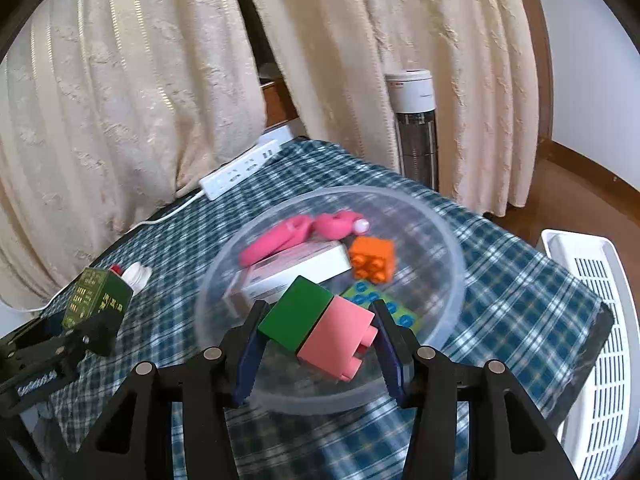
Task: Organize objects
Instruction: 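Carry the tea box and green-pink block over the clear bowl with both tools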
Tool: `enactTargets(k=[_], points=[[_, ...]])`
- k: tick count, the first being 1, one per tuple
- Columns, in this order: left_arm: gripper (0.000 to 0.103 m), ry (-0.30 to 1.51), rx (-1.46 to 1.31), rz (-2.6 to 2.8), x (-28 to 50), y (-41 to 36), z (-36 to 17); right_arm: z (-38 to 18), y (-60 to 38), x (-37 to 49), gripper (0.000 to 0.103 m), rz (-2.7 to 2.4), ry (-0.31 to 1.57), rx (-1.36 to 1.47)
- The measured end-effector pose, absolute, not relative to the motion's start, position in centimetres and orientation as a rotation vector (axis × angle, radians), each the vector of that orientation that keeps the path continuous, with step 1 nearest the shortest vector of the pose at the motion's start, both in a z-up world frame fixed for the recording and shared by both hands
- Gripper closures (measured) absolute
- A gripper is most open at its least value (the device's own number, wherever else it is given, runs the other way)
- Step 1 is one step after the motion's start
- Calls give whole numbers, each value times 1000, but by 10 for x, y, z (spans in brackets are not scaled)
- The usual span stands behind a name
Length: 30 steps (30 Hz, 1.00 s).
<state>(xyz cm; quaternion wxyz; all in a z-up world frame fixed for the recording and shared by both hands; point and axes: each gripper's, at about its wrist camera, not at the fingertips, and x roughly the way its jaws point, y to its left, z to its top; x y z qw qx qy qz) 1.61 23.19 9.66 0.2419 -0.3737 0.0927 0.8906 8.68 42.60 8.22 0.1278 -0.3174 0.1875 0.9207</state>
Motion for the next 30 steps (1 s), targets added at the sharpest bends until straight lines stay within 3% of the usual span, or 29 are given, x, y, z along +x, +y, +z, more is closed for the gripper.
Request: enactTargets(k=[30], points=[[35,310,-997,2202,28,326,92,81,478,72,49,2651,519,-899]])
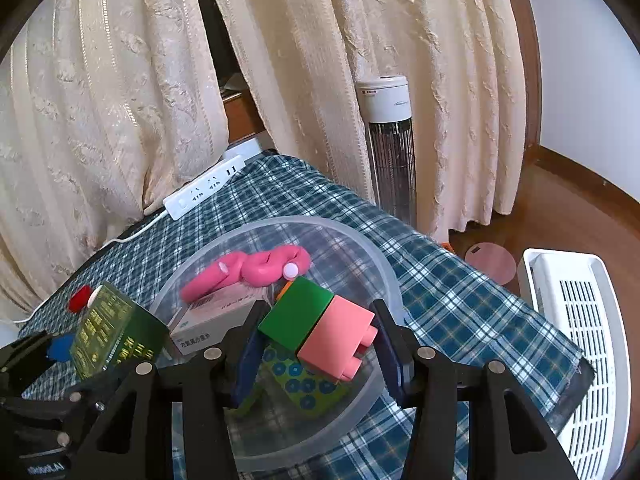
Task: Organize objects
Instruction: 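Carry the tea box and green-pink block over the clear bowl with both tools, then open the left tool to drop the tea box while the right tool releases the block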
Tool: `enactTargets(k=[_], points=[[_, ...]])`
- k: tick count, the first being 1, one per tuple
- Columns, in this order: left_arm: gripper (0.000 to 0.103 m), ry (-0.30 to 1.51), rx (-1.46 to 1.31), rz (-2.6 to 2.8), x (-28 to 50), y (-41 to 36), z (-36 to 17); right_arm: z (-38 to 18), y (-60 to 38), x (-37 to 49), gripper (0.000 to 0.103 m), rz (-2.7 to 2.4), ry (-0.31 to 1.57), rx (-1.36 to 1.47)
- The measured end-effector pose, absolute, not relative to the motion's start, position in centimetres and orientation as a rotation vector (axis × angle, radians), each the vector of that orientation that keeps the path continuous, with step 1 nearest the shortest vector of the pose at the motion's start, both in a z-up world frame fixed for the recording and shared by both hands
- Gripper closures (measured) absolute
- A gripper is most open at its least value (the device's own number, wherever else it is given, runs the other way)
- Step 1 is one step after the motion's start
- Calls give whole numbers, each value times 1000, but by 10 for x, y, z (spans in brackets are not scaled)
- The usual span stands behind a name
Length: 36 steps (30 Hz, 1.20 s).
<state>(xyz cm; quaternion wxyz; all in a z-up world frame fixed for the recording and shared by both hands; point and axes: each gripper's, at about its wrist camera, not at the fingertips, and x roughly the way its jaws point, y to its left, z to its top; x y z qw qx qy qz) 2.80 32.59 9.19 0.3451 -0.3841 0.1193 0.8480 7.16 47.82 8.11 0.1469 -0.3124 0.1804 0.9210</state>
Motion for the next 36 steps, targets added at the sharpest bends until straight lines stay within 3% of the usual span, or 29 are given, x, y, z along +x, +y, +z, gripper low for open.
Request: enactTargets(k=[36], points=[[34,278,-1042,2096,25,337,77,87,486,67,49,2645,541,-869]])
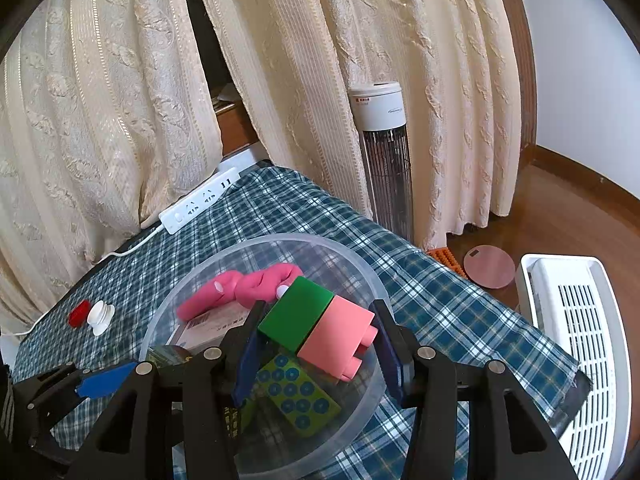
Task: Organize objects
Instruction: 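Open the left tool to drop the tea box while the right tool releases the block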
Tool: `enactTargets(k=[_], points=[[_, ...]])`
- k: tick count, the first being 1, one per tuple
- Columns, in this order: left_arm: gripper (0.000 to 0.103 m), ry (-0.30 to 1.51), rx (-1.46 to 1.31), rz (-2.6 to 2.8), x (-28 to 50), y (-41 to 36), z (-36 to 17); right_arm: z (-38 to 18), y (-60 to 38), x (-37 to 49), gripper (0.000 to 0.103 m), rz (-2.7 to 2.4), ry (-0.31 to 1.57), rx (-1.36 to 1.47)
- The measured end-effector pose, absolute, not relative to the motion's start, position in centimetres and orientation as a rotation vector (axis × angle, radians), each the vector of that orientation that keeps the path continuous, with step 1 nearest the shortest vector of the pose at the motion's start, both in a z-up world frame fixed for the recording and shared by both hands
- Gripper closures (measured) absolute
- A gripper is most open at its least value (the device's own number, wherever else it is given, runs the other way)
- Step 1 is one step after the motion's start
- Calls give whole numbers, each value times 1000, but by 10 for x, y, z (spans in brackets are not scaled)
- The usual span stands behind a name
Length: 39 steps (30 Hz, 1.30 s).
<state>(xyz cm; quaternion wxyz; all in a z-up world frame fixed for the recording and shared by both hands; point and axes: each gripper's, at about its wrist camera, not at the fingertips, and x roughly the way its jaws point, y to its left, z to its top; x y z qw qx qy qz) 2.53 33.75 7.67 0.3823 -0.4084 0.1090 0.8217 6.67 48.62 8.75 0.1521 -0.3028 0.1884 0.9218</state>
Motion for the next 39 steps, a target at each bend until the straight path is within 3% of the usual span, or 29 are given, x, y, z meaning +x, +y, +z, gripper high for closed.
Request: enactTargets(k=[22,39], points=[[34,266,-1065,2231,-2,319,68,81,480,69,49,2641,567,-891],[34,224,-1060,2265,3,290,79,97,463,74,34,2657,588,-846]])
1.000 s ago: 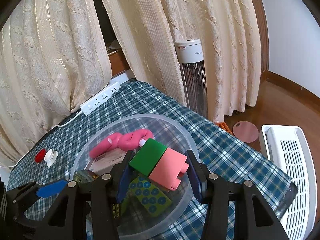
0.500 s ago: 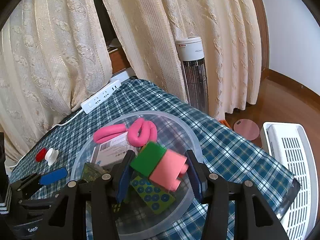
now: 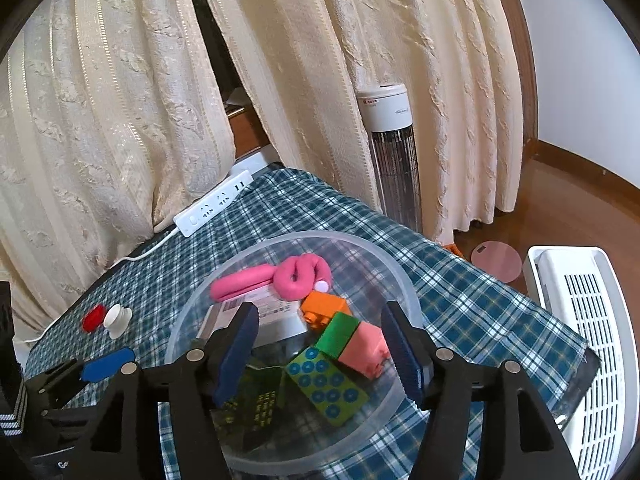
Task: Organize objects
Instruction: 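Open the left tool to drop the tea box while the right tool releases the block, then withdraw both tools from the bowl toward the red brick and white cup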
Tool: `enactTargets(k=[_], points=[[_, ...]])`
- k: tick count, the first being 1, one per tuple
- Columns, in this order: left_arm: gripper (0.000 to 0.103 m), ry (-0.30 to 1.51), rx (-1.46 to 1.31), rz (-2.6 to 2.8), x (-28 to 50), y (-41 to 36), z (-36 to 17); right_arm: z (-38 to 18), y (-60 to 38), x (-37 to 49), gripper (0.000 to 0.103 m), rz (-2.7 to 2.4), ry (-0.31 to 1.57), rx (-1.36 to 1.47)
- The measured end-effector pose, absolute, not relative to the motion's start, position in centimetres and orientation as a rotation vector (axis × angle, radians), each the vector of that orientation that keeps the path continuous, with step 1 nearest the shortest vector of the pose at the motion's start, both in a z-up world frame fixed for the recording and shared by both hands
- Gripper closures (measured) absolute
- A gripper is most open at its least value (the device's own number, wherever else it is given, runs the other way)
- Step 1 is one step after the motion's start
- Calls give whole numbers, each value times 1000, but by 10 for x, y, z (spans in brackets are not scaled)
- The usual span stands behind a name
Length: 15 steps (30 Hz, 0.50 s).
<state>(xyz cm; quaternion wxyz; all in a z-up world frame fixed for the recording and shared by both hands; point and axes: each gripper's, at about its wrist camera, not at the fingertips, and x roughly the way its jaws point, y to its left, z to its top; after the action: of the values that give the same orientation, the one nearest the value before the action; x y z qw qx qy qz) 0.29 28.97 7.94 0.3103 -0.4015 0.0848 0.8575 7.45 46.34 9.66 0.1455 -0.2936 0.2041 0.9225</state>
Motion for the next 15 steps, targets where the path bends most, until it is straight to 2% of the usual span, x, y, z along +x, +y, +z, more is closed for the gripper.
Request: enactTargets(k=[15], points=[[34,184,-1072,2341,0,248,84,107,427,71,32,2730,548,-863]])
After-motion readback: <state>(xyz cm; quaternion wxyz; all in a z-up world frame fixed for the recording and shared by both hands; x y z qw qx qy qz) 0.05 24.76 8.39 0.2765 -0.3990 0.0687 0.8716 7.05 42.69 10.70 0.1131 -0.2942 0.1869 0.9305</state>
